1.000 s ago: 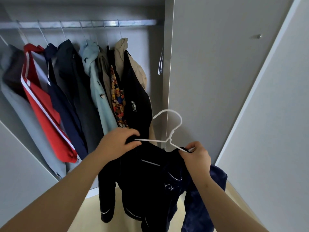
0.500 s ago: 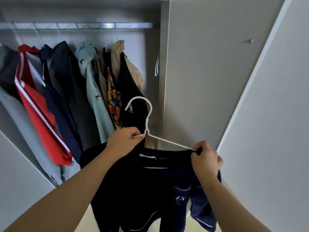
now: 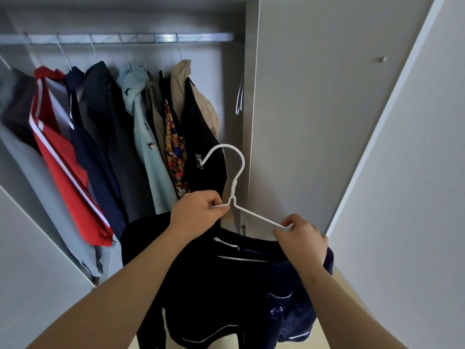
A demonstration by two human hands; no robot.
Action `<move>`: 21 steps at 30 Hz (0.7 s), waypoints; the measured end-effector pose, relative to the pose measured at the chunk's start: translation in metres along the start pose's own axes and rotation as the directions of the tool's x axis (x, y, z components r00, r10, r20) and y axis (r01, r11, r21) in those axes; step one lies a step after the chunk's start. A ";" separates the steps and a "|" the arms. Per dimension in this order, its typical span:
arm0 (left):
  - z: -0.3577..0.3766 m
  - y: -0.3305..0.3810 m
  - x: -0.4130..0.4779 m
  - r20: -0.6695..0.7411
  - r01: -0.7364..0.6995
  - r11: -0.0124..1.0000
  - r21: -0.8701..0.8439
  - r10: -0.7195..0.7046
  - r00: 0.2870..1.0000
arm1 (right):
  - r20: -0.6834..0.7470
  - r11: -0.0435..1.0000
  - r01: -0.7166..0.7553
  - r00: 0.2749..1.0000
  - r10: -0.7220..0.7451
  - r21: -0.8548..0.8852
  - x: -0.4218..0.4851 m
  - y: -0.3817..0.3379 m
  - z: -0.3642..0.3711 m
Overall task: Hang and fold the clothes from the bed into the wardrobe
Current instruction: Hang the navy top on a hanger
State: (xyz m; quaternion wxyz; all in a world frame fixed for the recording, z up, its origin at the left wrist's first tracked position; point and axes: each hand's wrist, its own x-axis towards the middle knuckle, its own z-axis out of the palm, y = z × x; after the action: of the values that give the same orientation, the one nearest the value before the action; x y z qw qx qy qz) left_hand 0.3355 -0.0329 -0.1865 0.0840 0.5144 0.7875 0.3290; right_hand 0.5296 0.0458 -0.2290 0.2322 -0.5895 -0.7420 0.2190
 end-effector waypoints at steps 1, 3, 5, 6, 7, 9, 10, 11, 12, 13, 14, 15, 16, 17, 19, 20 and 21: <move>0.000 0.001 -0.001 -0.007 -0.003 1.000 0.003 0.003 1.000 | -0.009 1.000 0.001 1.000 -0.001 -0.006 -0.001 -0.001 0.003; 0.001 0.002 -0.002 -0.004 -0.014 1.000 0.009 0.014 1.000 | -0.033 0.999 0.026 0.999 -0.028 -0.032 -0.006 -0.002 0.009; 0.004 0.002 -0.003 0.030 -0.029 0.999 0.026 0.028 0.999 | -0.026 0.997 0.062 0.998 -0.064 -0.049 -0.011 -0.003 0.016; 0.005 0.003 -0.004 0.053 -0.033 0.999 0.038 0.031 0.998 | -0.013 0.997 0.061 0.998 -0.061 -0.042 -0.011 -0.002 0.017; 0.005 0.003 -0.004 0.074 -0.039 0.998 0.047 0.036 0.997 | -0.004 0.999 0.046 0.999 -0.047 -0.026 -0.010 -0.002 0.016; 0.002 0.000 -0.003 0.100 -0.066 0.995 0.072 0.059 0.993 | -0.021 1.000 0.016 1.000 -0.016 0.011 -0.006 0.001 0.009; -0.002 -0.003 -0.002 0.108 -0.086 0.991 0.099 0.076 0.991 | -0.034 0.999 0.003 0.999 -0.002 0.033 -0.004 0.003 0.006; -0.006 -0.006 0.000 0.114 -0.105 0.986 0.130 0.091 0.989 | -0.043 0.998 -0.014 0.999 0.017 0.064 -0.002 0.004 0.003; -0.010 -0.009 0.001 0.117 -0.117 0.981 0.152 0.100 0.988 | -0.047 0.995 -0.031 0.998 0.036 0.099 -0.001 0.005 0.000; -0.013 -0.012 0.002 0.119 -0.125 0.977 0.171 0.105 0.987 | -0.045 0.990 -0.044 0.998 0.050 0.132 0.000 0.006 -0.001; -0.014 -0.013 0.003 0.124 -0.134 0.973 0.189 0.112 0.986 | -0.042 0.986 -0.053 0.997 0.060 0.155 0.000 0.006 -0.001; -0.013 -0.014 0.004 0.133 -0.140 0.970 0.201 0.115 0.985 | -0.041 0.983 -0.062 0.997 0.070 0.172 0.000 0.006 0.000; -0.011 -0.014 0.004 0.139 -0.138 0.970 0.201 0.111 0.984 | -0.046 0.981 -0.069 0.996 0.078 0.183 0.000 0.007 0.000; -0.009 -0.014 0.003 0.138 -0.126 0.974 0.188 0.101 0.985 | -0.061 0.982 -0.061 0.995 0.074 0.181 -0.001 0.008 0.001; -0.002 -0.012 0.002 0.111 -0.069 0.989 0.133 0.055 0.992 | -0.094 0.995 0.007 0.996 0.003 0.104 -0.003 0.006 -0.001; 0.001 -0.011 0.001 0.102 -0.039 0.994 0.098 0.029 0.994 | -0.078 0.997 0.058 0.995 -0.055 0.045 -0.002 0.003 -0.002; 0.005 -0.010 0.001 0.106 -0.018 0.997 0.071 0.011 0.994 | -0.033 0.994 0.113 0.993 -0.113 0.001 -0.001 -0.003 -0.002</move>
State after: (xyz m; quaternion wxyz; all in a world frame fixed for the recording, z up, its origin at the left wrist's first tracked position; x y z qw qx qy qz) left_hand 0.3300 -0.0326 -0.1963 0.1043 0.5394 0.7895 0.2734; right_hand 0.5290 0.0445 -0.2260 0.2574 -0.5499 -0.7698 0.1967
